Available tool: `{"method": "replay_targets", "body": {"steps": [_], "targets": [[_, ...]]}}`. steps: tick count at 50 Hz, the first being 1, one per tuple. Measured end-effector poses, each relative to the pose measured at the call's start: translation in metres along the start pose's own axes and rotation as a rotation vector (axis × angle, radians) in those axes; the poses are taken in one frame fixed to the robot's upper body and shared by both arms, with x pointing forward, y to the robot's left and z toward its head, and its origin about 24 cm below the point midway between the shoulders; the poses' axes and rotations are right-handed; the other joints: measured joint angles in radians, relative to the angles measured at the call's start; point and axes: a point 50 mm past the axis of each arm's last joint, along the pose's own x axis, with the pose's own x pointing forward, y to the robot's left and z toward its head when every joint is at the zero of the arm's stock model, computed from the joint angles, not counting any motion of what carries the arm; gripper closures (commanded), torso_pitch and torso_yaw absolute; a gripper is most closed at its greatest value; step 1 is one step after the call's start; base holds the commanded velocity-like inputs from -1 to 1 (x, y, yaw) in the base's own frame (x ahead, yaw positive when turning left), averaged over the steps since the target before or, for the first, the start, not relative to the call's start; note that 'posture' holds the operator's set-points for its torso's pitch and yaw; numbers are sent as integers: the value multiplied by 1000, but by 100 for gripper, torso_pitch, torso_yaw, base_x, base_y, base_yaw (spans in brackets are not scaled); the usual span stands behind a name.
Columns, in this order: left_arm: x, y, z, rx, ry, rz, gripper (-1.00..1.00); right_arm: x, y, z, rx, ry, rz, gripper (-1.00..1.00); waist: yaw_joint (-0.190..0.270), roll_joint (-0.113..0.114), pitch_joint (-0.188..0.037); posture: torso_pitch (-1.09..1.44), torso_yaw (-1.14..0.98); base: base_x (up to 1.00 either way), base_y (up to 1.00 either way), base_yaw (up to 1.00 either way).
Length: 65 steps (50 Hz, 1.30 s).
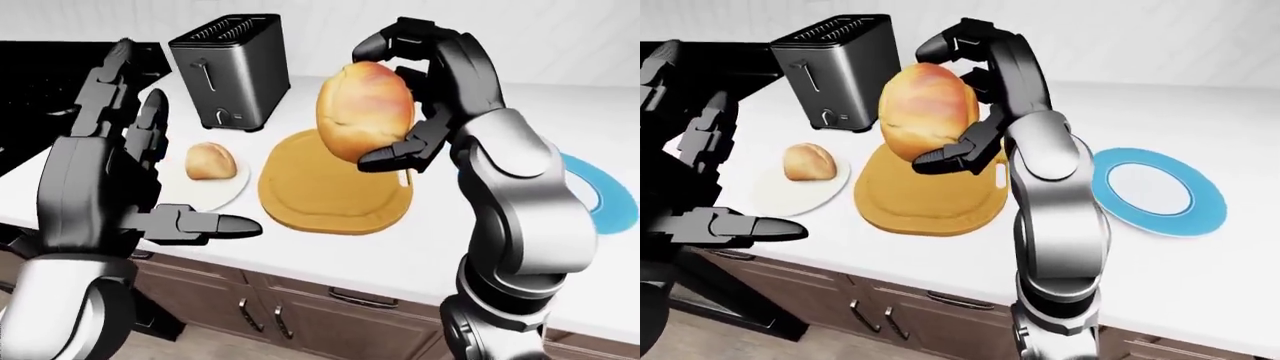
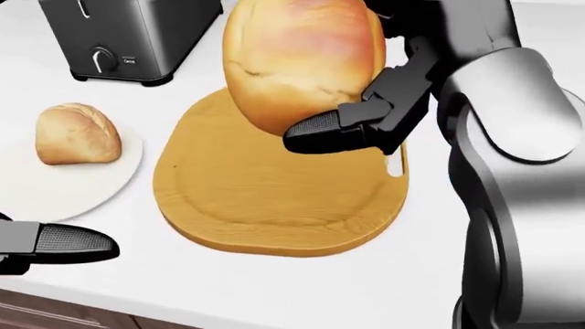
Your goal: Place all breads on the cutting board.
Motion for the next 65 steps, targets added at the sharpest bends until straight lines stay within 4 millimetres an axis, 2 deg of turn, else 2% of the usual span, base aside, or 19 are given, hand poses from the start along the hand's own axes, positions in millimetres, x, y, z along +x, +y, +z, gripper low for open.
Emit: {"method": "replay_targets", "body": {"steps": [1, 3, 5, 7, 11, 14, 15, 18, 20, 23, 26, 28, 31, 35, 39, 47, 61, 65], "targets": [[0, 0, 0, 1, -2, -1, -100, 0, 0, 1, -1, -3, -1, 100, 0, -18, -4, 0, 0, 4, 20, 0], [-1, -3, -2, -8, 12, -20, -100, -1, -3, -4, 1, 13, -13, 100, -13, -1, 1, 0, 0, 4, 20, 0], [0, -5, -3, -8, 27, -39, -100, 0, -6, -8, 6, 40, -27, 100, -10, -12, -4, 0, 0, 4, 20, 0], [0, -4, -2, -3, 24, -37, -100, 1, -6, -7, 6, 43, -31, 100, -3, -7, -8, 0, 0, 4, 20, 0], [0, -2, 5, 4, -11, -21, -100, -1, -5, 2, -2, 1, -24, 100, -3, 43, 5, 0, 0, 4, 20, 0], [0, -2, 6, 5, -16, -21, -100, 0, -5, 4, -1, -6, -22, 100, -9, 103, -3, 0, 0, 4, 20, 0], [0, -1, 5, 3, -7, -14, -100, 0, -2, 2, 2, 3, -12, 100, -4, 92, 1, 0, 0, 5, 21, 0], [1, -1, 1, 4, 20, -4, -100, 1, 2, -1, 6, 24, 19, 100, -1, 87, 14, 0, 0, 1, 3, 0], [1, -1, 3, 7, 8, -9, -100, 0, 1, 2, 12, 11, 14, 100, -4, 72, 20, 0, 0, 0, 0, 0], [1, -2, 3, 4, 2, -10, -100, 0, -3, 4, 14, -7, -4, 100, 0, 39, 27, 0, 0, 0, 0, 0], [1, -3, 0, 1, 9, -9, -100, -1, -4, 3, 13, -12, -8, 100, 14, -5, 20, 0, 0, 0, 0, 0], [1, -5, -4, -3, 31, -20, -100, -1, -5, -2, 17, 8, -10, 100, 14, 9, 25, 0, 0, 0, 0, 0], [1, -5, -5, 2, 34, -28, -100, 1, -7, -5, 20, 32, -19, 100, 12, 26, 17, 0, 0, 0, 0, 0], [1, -5, -1, 5, 11, -25, -100, 0, -9, -3, 25, 16, -31, 100, 8, 34, 7, 0, 0, 0, 0, 0], [1, -4, -1, 2, 6, -17, -100, 0, -15, -1, 15, 10, -42, 100, 6, 36, 4, 0, 0, 0, 0, 0], [4, -7, -2, 2, 15, -29, -100, 10, -31, -10, -15, 83, -84, 100, 4, 31, 7, 0, 0, 0, 0, 0], [7, -5, 0, 6, 10, -20, -100, 22, -52, -34, -91, 207, -156, 100, 4, 29, 5, 0, 0, 0, 0, 0], [6, -5, 0, 10, 9, -17, -100, 27, -54, -49, -108, 250, -166, 100, 3, 27, 2, 0, 0, 0, 0, 0]]}}
